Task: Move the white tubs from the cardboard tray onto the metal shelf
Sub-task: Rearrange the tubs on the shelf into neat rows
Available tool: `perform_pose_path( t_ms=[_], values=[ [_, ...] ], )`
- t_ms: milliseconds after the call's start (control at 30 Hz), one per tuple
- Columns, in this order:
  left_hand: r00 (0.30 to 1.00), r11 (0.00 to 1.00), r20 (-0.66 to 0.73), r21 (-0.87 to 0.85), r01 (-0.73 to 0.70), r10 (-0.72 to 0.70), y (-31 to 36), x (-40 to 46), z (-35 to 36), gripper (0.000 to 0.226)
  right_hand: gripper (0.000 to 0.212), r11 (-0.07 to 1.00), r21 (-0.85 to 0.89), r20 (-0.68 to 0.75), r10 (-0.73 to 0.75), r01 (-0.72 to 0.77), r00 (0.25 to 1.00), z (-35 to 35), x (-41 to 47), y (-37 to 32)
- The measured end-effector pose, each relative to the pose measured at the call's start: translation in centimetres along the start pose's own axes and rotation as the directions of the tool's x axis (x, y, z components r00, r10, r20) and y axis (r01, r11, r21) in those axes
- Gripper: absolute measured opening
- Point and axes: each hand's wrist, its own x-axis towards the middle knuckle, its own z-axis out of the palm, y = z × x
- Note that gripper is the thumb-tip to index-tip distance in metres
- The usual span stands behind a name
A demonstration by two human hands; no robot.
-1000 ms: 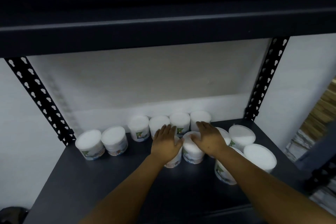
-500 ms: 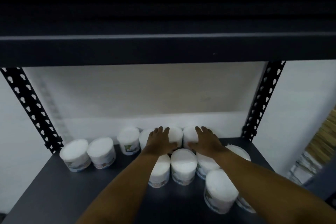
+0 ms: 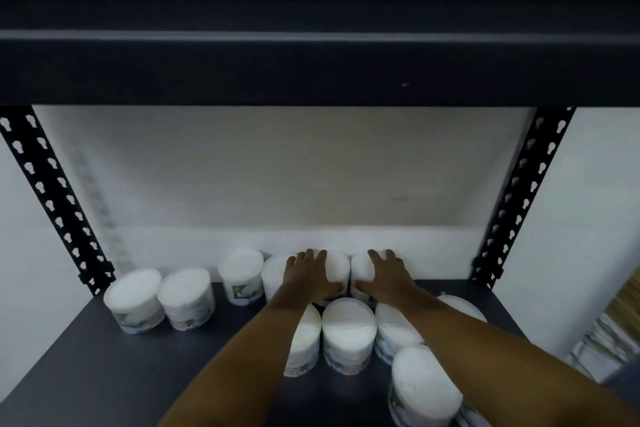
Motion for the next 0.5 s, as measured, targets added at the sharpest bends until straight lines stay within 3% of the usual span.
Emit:
perform_pose_path(
  t_ms=[267, 500],
  values=[
    [1.000, 0.999, -0.012, -0.030, 0.025, -0.025, 0.5, 0.1, -0.2, 0.083, 0.079, 1.000, -0.003, 0.003, 0.016, -0.016, 1.000, -0.1, 0.1, 0.0],
    [0.994, 0.989, -0.105, -0.145, 0.000, -0.016, 1.2, -0.8, -1.3, 0.084, 0.079, 1.000, 0.022, -0.070, -0.015, 0.016, 0.997, -1.6, -1.0, 0.1]
  ],
)
